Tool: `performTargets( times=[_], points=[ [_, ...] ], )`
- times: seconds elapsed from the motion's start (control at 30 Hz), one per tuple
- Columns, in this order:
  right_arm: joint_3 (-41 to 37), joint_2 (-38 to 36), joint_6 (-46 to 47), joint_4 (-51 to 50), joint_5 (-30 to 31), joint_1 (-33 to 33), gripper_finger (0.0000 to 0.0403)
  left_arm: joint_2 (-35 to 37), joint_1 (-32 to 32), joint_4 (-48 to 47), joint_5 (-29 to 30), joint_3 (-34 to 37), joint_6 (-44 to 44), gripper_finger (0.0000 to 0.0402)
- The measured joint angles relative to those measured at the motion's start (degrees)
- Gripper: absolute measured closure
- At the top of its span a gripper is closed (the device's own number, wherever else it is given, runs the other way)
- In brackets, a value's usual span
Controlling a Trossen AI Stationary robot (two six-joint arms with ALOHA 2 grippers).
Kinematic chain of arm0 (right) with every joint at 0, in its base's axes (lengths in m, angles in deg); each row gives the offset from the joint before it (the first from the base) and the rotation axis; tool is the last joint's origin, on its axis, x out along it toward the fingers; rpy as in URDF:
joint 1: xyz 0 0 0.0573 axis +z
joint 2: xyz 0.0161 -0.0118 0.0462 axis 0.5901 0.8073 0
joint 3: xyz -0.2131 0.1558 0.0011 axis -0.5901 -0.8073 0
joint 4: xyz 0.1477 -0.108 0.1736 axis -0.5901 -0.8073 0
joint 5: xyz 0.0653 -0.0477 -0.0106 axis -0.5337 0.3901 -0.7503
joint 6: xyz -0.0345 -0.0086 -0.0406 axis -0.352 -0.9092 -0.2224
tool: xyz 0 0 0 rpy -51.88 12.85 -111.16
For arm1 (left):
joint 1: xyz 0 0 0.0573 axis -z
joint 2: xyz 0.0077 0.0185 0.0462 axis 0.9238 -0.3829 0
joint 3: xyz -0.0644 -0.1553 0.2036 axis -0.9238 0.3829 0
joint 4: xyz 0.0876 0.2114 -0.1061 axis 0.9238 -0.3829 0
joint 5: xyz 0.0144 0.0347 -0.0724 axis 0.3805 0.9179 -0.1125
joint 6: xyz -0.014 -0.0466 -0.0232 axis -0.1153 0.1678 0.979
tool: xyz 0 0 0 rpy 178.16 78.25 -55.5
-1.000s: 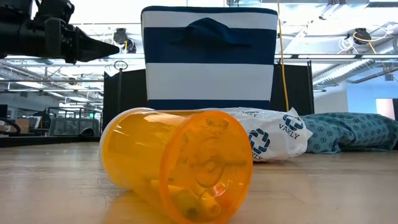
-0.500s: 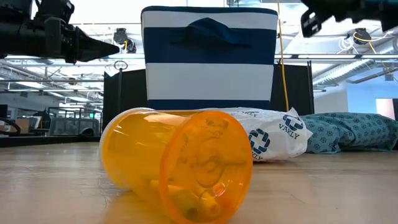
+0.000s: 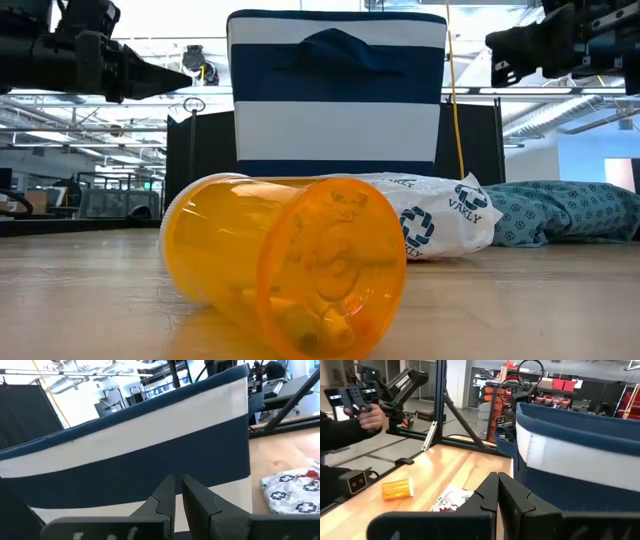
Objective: Pick & place medical supplies in basket/bin
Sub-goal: Put the orange medicine bottle into the blue bin
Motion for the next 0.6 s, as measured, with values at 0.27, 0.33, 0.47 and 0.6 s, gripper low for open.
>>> performTargets(
  times=[0.27,0.33,0.47,0.6],
  points=[
    [-4.62,-0.46,-1.93,5.61,0.01,-0.08,0.0402,-0.02,0.57,-2.03,-6.81,-1.58,1.14,0.0366],
    [-4.63,-0.60,-2.45,5.75,0.01,-0.08,0.0403,-0.87,1.69,-5.25,-8.35,-4.59,0.61,0.0366],
    [-4.65,-0.74,-3.12,6.29,-0.14,-0.08,0.0403,-7.30,5.67,-14.66,-7.72,-13.34,-0.09,0.0366],
    [-4.65,-0.74,-3.10,6.77,-0.19,-0.08,0.0403,-18.48,11.45,-21.07,-5.05,-23.90,-3.54,0.0366]
  ],
)
